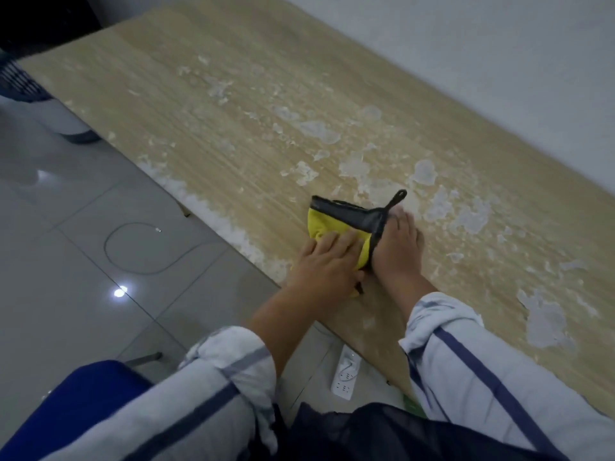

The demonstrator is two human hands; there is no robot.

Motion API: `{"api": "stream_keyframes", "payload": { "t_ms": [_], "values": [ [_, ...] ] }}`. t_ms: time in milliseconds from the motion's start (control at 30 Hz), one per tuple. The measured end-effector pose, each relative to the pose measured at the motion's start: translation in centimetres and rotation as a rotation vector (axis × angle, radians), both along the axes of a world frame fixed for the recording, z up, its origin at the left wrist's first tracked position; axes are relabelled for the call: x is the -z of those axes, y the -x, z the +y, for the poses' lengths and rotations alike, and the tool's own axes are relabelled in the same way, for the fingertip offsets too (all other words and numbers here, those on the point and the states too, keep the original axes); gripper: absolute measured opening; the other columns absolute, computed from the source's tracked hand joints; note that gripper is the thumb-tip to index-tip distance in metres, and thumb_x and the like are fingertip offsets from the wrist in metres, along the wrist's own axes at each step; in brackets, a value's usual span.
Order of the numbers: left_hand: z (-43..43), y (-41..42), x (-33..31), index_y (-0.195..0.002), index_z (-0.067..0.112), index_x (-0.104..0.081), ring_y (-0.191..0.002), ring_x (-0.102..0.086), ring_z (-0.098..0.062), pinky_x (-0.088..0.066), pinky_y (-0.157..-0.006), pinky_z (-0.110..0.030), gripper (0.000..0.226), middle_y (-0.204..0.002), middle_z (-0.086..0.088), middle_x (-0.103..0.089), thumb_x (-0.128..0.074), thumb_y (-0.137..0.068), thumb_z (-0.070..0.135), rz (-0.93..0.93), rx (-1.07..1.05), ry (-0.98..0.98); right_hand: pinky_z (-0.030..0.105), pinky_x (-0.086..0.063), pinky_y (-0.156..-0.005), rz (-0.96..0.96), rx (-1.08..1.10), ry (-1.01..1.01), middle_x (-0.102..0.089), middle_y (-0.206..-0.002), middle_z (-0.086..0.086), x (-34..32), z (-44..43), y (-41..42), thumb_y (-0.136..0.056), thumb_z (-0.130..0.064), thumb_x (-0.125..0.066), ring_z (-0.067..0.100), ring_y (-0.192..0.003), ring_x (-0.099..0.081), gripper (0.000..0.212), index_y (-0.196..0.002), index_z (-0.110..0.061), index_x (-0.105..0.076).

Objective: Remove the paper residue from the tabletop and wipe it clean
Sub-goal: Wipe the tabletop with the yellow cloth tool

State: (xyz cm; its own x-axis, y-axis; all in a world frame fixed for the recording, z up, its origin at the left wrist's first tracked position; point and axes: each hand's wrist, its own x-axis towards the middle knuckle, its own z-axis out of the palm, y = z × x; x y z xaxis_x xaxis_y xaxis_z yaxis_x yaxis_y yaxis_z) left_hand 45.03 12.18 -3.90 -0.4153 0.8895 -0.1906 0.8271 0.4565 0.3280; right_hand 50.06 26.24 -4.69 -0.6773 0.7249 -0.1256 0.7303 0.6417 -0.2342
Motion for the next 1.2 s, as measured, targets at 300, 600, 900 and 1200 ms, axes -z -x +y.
{"api": "stream_keyframes", "payload": {
  "t_ms": [300, 600, 900, 1200],
  "values": [
    [-2.5, 15.8, -1.4, -0.128, 0.019, -0.046, -0.130, -0.030, -0.029, -0.029, -0.103, -0.044, 0.034, -0.144, -0.004, -0.036, -0.037, -0.097, 0.030, 0.088, -0.785, 0.016, 0.041, -0.004, -0.115, 0.078, -0.046, -0.020, -0.017, -0.156, 0.006, 0.5, -0.2, 3.9, -0.099, -0.034, -0.027, 0.023, -0.144, -0.008, 0.048, -0.143, -0.015, -0.028],
    [-0.9, 11.3, 0.8, -0.148, 0.033, -0.004, -0.145, 0.008, -0.018, 0.001, -0.115, -0.046, 0.055, -0.158, 0.007, 0.006, -0.021, -0.098, 0.048, 0.012, -0.311, 0.052, 0.044, -0.013, -0.114, 0.091, -0.047, -0.059, -0.027, -0.152, 0.008, 0.6, 0.0, 4.0, -0.096, -0.034, -0.026, 0.026, -0.142, -0.017, 0.049, -0.139, -0.014, -0.036],
    [2.2, 14.4, -0.3, -0.136, 0.011, -0.043, -0.137, -0.030, -0.032, -0.035, -0.106, -0.044, 0.047, -0.151, -0.016, -0.029, -0.038, -0.093, 0.029, -0.043, -0.532, -0.093, 0.046, -0.016, -0.112, 0.102, -0.043, -0.061, -0.034, -0.149, 0.009, 0.7, 0.0, 4.1, -0.093, -0.041, -0.018, 0.028, -0.140, -0.022, 0.055, -0.134, -0.015, -0.042],
    [-6.4, 19.3, 1.3, -0.149, 0.024, -0.015, -0.146, -0.004, -0.021, -0.012, -0.116, -0.041, 0.054, -0.159, 0.002, -0.006, -0.028, -0.099, 0.039, 0.115, -0.700, 0.060, 0.048, -0.017, -0.112, 0.060, -0.057, -0.072, -0.032, -0.149, 0.010, 1.0, 0.0, 4.0, -0.091, -0.035, -0.024, 0.029, -0.140, -0.021, 0.050, -0.132, -0.013, -0.041]
  ]
}}
